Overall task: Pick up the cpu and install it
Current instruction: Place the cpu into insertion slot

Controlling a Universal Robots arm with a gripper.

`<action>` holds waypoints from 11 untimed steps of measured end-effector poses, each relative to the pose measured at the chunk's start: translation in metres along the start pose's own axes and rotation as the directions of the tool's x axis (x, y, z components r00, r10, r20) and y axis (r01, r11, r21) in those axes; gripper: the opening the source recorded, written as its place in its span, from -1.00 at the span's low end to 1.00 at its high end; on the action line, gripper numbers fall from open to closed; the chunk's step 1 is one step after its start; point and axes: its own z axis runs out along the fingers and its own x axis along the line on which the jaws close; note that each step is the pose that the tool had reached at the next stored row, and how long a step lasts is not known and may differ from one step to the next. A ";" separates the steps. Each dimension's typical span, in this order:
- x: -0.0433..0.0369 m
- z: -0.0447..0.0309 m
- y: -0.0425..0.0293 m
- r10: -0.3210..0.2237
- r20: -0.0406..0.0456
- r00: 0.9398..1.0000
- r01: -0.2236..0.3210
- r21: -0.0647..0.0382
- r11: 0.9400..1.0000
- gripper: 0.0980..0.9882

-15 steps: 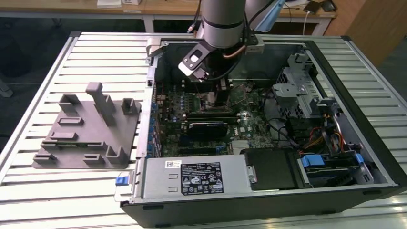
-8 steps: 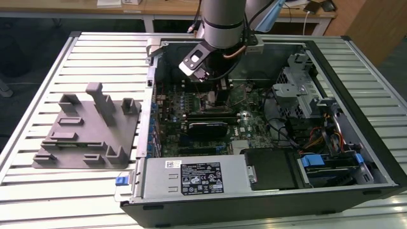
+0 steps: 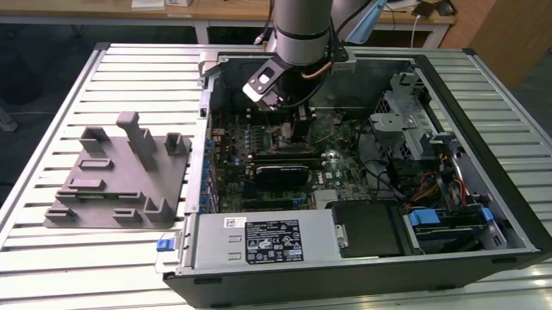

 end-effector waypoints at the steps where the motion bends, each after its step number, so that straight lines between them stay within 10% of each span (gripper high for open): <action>1: 0.0002 0.0009 0.0000 0.001 0.000 1.000 -0.001 0.000 1.000 0.00; 11: 0.0042 0.0106 -0.0005 0.015 0.001 1.000 -0.015 0.000 1.000 0.00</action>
